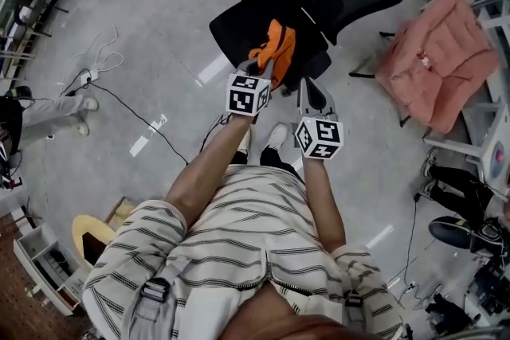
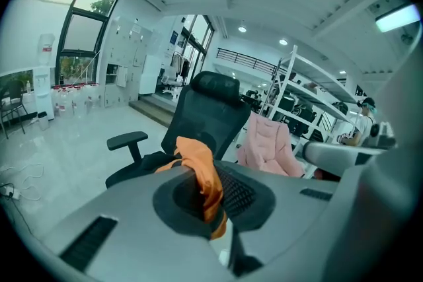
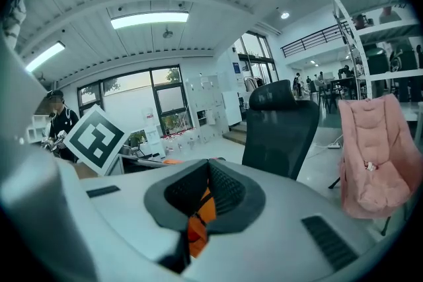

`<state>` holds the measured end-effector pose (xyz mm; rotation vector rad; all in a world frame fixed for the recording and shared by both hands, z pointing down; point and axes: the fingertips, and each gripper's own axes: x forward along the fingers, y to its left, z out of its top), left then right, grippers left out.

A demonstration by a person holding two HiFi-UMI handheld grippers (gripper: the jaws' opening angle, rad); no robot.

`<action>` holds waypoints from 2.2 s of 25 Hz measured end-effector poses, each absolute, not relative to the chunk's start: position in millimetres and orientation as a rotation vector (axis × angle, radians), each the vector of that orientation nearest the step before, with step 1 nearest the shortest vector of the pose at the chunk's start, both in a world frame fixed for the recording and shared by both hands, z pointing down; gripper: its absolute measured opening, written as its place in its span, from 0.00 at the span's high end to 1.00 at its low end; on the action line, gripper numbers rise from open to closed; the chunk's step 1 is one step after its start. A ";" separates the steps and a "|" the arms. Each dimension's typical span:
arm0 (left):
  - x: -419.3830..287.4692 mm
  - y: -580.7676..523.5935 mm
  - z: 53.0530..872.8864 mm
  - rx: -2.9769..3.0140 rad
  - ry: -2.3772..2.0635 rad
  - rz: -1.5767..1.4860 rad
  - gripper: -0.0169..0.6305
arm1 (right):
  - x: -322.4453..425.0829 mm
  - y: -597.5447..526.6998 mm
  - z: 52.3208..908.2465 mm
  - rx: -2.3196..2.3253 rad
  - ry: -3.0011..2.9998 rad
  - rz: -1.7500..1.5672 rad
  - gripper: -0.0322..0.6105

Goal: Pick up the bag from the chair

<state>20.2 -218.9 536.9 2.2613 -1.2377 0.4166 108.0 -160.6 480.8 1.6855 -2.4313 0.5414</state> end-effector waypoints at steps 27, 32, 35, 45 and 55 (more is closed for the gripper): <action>10.9 -207.7 460.5 2.388 -1.272 0.261 0.93 | 108.4 -174.3 441.3 1.703 -2.508 0.501 0.92; 12.8 -206.8 449.6 2.421 -1.280 0.248 0.93 | 108.8 -181.3 437.5 1.705 -2.524 0.507 0.92; 11.6 -207.7 441.8 2.436 -1.290 0.231 0.93 | 108.0 -185.8 433.7 1.702 -2.532 0.490 0.92; 8.3 -212.8 424.0 2.471 -1.314 0.182 0.93 | 106.7 -198.2 426.4 1.693 -2.541 0.452 0.92; 5.6 -219.5 413.5 2.480 -1.342 0.148 0.93 | 104.5 -207.2 421.2 1.675 -2.550 0.417 0.92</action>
